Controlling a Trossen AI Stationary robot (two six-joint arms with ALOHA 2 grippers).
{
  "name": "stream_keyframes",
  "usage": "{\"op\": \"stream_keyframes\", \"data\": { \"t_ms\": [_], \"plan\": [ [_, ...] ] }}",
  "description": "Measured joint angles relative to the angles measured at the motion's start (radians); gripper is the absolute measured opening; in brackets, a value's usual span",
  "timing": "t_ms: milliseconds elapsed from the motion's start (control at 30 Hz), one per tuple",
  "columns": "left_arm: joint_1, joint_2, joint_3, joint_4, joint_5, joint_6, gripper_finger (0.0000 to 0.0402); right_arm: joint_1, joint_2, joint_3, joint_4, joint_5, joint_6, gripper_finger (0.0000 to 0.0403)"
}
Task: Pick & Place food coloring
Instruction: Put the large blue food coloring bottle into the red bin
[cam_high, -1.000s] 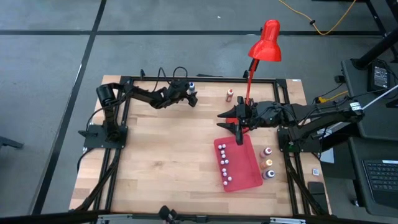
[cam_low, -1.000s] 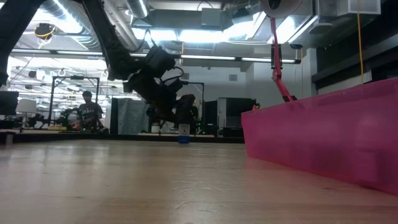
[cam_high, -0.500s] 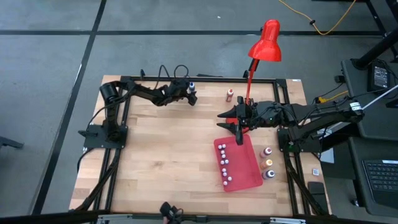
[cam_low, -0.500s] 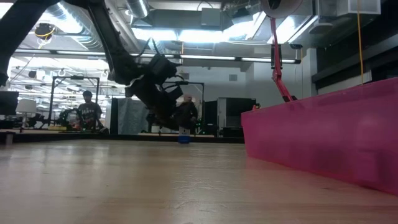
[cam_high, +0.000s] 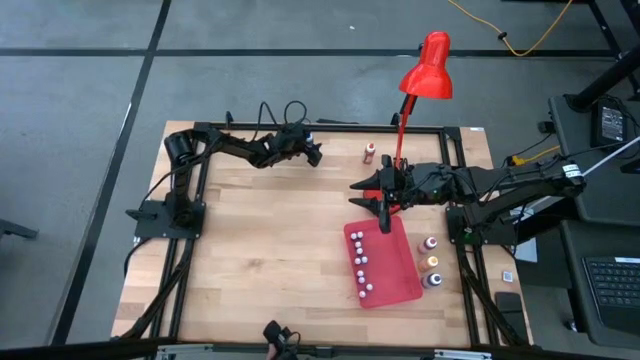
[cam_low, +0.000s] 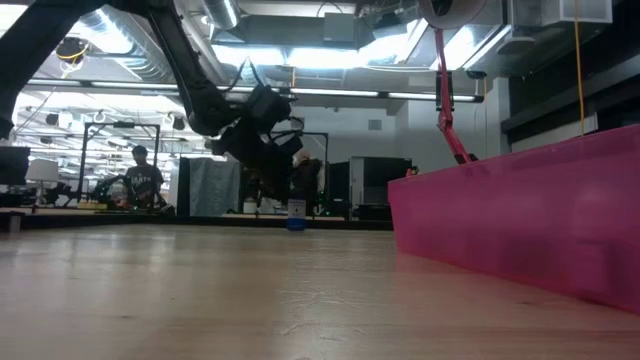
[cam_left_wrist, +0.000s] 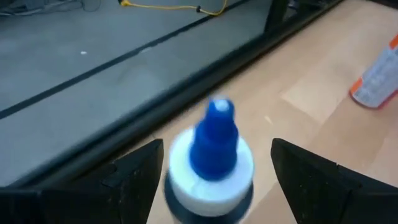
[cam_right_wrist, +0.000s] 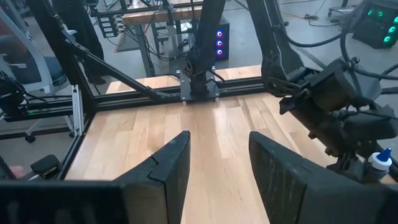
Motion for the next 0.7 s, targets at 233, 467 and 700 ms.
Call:
{"op": "stream_keyframes", "data": {
  "t_ms": [233, 467, 700],
  "plan": [
    [-0.005, 0.034, 0.000, -0.006, 0.025, -0.008, 0.0292, 0.000, 0.000, 0.000, -0.010, 0.000, -0.001, 0.0165],
    [-0.003, 0.032, 0.000, -0.022, 0.017, -0.006, 0.0290, 0.000, 0.000, 0.000, -0.019, 0.000, -0.001, 0.0165],
    [-0.005, 0.029, -0.001, -0.058, 0.024, 0.000, 0.0263, 0.000, 0.000, 0.000, -0.030, 0.000, -0.001, 0.0165]
  ]
}}
